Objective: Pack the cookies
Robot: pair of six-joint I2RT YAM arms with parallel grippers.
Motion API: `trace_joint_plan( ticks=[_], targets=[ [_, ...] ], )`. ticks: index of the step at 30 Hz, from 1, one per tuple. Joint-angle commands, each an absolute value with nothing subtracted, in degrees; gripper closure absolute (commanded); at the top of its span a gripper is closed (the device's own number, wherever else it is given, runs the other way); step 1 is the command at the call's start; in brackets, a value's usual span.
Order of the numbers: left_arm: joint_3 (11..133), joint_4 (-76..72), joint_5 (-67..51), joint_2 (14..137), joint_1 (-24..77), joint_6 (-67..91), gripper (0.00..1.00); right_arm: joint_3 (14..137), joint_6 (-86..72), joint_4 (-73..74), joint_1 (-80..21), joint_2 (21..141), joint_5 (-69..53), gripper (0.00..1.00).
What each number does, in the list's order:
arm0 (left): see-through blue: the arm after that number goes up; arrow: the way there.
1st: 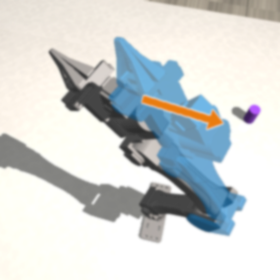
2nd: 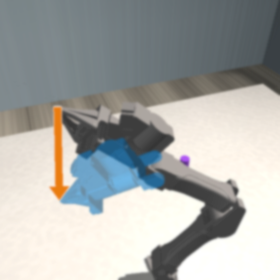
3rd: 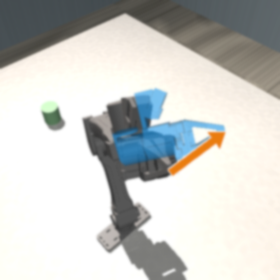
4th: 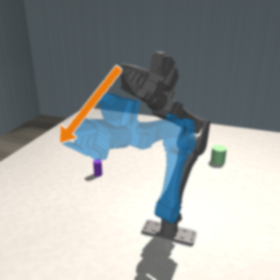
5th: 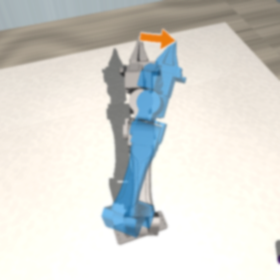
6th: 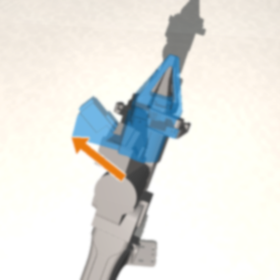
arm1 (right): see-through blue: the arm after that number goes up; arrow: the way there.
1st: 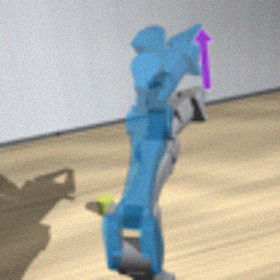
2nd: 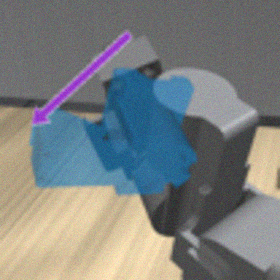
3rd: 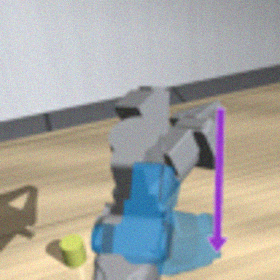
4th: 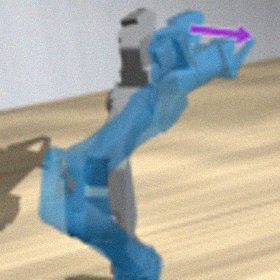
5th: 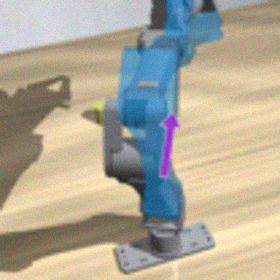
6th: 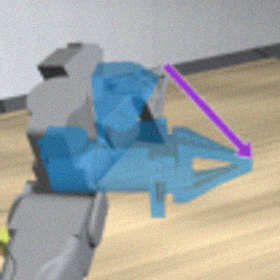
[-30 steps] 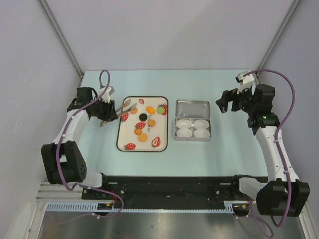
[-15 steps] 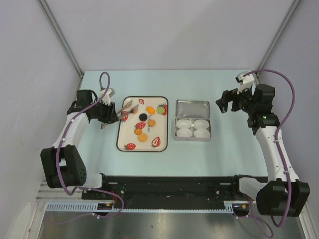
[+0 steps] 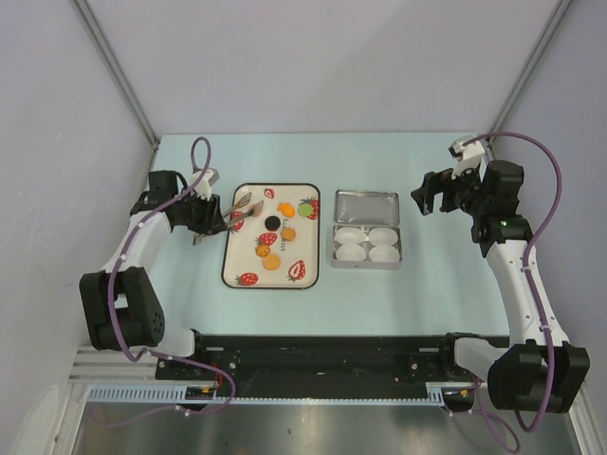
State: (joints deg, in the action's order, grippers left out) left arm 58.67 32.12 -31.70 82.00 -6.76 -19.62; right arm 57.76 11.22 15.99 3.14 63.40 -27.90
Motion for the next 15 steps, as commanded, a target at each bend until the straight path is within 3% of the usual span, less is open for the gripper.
trace_joint_plan(
  ticks=[1,15],
  targets=[
    [58.71,29.09,-32.96,83.14,-7.21,-18.9,0.54,57.75,11.51,15.12,3.43,61.79,-28.92,0.0],
    [58.1,28.3,-33.84,85.6,-8.26,-19.42,0.55,57.74,11.6,15.21,3.6,61.79,-29.0,0.0]
  ],
)
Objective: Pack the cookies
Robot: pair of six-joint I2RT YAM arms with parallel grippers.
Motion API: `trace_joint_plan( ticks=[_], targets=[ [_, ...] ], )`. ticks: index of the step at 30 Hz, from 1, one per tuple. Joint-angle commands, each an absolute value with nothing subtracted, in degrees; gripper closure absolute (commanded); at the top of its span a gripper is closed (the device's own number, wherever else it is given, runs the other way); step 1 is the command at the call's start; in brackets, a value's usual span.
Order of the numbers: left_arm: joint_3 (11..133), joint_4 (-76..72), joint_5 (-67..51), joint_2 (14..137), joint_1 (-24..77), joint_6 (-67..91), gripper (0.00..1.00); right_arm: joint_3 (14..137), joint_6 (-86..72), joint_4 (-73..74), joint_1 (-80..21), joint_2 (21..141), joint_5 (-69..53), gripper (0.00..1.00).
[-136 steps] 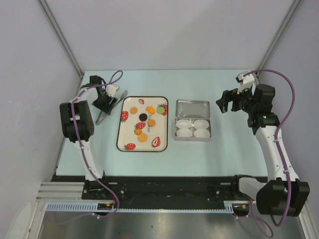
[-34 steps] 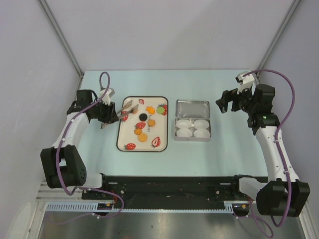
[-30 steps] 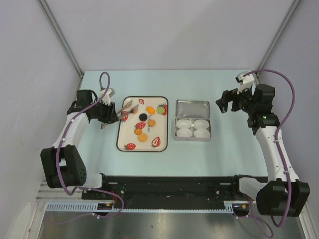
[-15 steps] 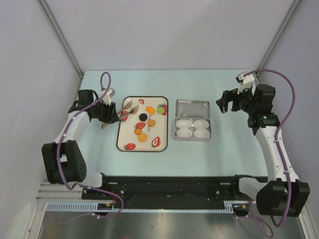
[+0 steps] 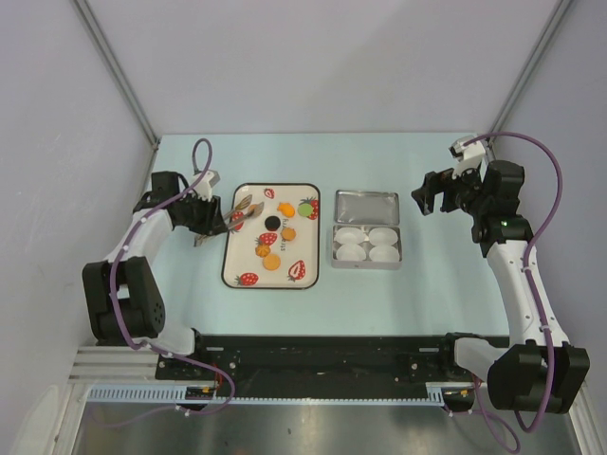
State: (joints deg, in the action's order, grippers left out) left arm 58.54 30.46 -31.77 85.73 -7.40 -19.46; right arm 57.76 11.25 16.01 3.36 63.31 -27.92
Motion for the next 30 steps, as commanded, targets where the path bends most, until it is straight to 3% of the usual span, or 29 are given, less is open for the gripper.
trace_joint_plan(
  ticks=[1,10,19,30],
  targets=[
    [58.01,28.47,-34.01,85.69,-8.44,-19.51,0.55,57.74,11.6,15.21,3.69,61.7,-29.0,0.0],
    [58.1,30.06,-35.68,86.4,-9.31,-19.95,0.55,57.74,11.51,15.21,3.87,61.44,-29.27,0.0],
    [57.83,30.59,-36.39,85.87,-9.75,-20.3,0.67,57.74,11.43,15.21,3.96,61.44,-29.44,0.0],
    [57.83,31.02,-37.35,83.59,-9.76,-20.3,0.7,57.83,11.43,15.29,3.96,61.35,-29.53,0.0]
  ],
)
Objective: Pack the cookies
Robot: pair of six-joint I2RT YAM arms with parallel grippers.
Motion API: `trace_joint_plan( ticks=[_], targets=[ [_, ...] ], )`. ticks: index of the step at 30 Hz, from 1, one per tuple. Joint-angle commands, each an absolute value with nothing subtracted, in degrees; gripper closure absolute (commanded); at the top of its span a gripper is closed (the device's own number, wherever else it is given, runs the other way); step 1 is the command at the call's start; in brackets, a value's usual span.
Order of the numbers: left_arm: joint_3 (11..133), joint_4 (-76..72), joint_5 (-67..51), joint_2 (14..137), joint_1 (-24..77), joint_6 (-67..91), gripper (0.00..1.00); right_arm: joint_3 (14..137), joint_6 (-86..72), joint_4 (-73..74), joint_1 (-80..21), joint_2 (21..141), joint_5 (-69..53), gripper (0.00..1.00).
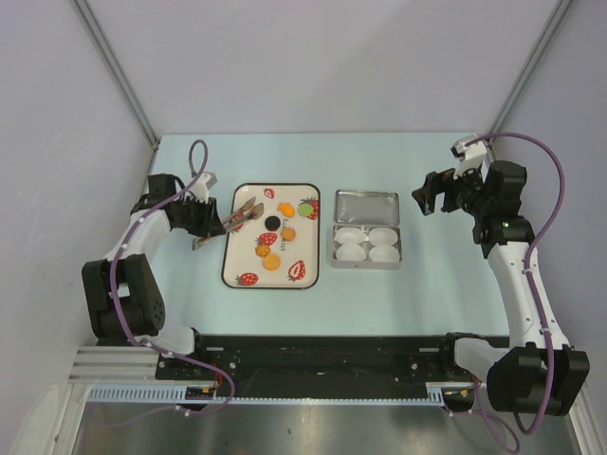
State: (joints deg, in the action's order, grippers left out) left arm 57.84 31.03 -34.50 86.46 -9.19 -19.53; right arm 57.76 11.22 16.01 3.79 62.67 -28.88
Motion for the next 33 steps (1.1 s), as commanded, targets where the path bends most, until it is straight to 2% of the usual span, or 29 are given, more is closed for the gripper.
trace_joint_plan(
  ticks=[1,25,33],
  targets=[
    [57.92,31.11,-37.53,83.41,-9.67,-20.22,0.7,57.83,11.43,15.29,3.96,61.35,-29.53,0.0],
    [61.61,35.94,-45.17,78.93,-9.49,-20.56,0.7,57.75,11.43,15.21,3.87,61.96,-29.44,0.0],
    [63.28,38.67,-46.5,76.64,-5.81,-21.71,0.69,57.83,11.51,15.21,3.87,62.05,-29.27,0.0]
  ],
)
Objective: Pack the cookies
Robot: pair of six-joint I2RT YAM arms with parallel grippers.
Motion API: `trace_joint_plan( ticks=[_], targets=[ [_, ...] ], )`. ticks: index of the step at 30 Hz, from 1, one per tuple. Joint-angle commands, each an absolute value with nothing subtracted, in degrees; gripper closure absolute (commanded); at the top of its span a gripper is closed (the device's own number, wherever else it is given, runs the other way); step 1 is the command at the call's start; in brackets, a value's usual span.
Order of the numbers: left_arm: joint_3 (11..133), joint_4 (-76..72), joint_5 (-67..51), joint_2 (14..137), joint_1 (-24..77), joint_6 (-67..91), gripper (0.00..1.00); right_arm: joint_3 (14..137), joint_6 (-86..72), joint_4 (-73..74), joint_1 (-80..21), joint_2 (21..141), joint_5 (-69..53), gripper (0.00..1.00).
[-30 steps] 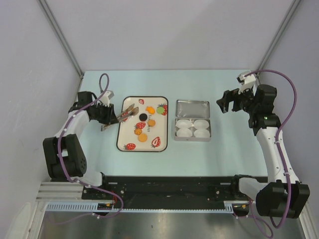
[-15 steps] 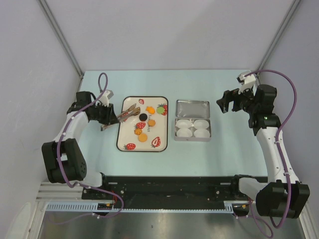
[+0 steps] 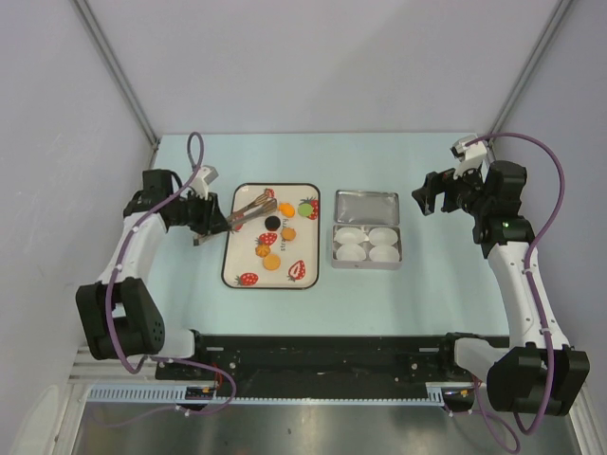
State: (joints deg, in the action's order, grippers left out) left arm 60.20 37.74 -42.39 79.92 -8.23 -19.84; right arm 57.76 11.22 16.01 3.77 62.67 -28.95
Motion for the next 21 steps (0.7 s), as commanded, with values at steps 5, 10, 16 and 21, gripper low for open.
trace_joint_plan(
  ticks=[5,10,16,21],
  targets=[
    [64.24,39.11,-45.62,75.32,-0.63,-21.01,0.69,57.83,11.51,15.21,3.96,62.23,-29.09,0.0],
    [65.48,38.68,-45.44,74.88,4.74,-19.78,0.68,57.74,11.6,15.38,4.04,62.05,-29.09,0.0],
    [66.97,38.14,-43.95,76.11,11.67,-18.37,0.68,57.74,11.51,15.29,4.31,62.05,-29.18,0.0],
    [68.46,36.92,-41.93,78.31,16.69,-17.93,0.67,57.83,11.6,15.29,4.39,62.4,-29.0,0.0]
  ],
)
